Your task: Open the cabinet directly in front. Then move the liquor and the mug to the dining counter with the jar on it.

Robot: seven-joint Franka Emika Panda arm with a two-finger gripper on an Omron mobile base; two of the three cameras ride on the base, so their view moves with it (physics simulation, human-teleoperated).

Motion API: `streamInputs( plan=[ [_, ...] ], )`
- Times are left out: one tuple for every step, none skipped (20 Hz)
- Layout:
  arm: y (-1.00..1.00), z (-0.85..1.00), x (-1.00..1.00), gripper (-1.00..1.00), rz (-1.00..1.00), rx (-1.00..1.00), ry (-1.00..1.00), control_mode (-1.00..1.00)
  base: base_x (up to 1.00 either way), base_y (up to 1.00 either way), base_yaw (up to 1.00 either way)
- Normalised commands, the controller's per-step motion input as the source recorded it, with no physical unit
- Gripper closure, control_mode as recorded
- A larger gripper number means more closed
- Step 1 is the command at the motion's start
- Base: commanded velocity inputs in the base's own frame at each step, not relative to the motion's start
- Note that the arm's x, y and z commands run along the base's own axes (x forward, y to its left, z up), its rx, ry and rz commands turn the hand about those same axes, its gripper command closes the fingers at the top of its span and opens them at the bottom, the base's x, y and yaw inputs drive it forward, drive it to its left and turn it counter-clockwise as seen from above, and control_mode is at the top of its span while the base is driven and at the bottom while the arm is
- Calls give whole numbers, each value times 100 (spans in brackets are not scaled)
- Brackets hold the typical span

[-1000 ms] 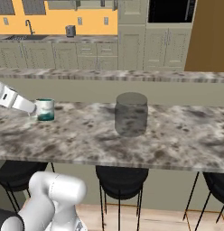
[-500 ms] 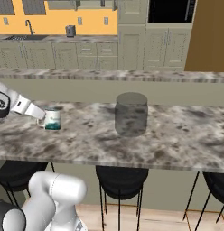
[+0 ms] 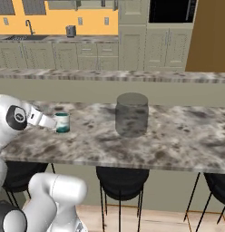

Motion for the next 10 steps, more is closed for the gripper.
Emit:
streamInputs(
  plan=[
    [-35,-44,31,100,0,0,-24,-100,0,0,0],
    [-36,-41,32,100,0,0,-23,-100,0,0,0],
    [-36,-36,39,100,0,0,-20,-100,0,0,0],
    [-34,-34,44,100,0,0,-16,-100,0,0,0],
    [-27,-33,40,100,0,0,-12,-100,0,0,0],
    [-3,-48,44,100,1,0,0,-100,0,0,0],
    [-14,-36,36,100,3,0,0,-100,0,0,0],
    [-19,-22,31,100,5,0,0,-100,0,0,0],
    [-20,-14,43,100,3,0,0,-100,0,0,0],
    [-27,-9,52,100,1,0,0,-100,0,0,0]
  ],
)
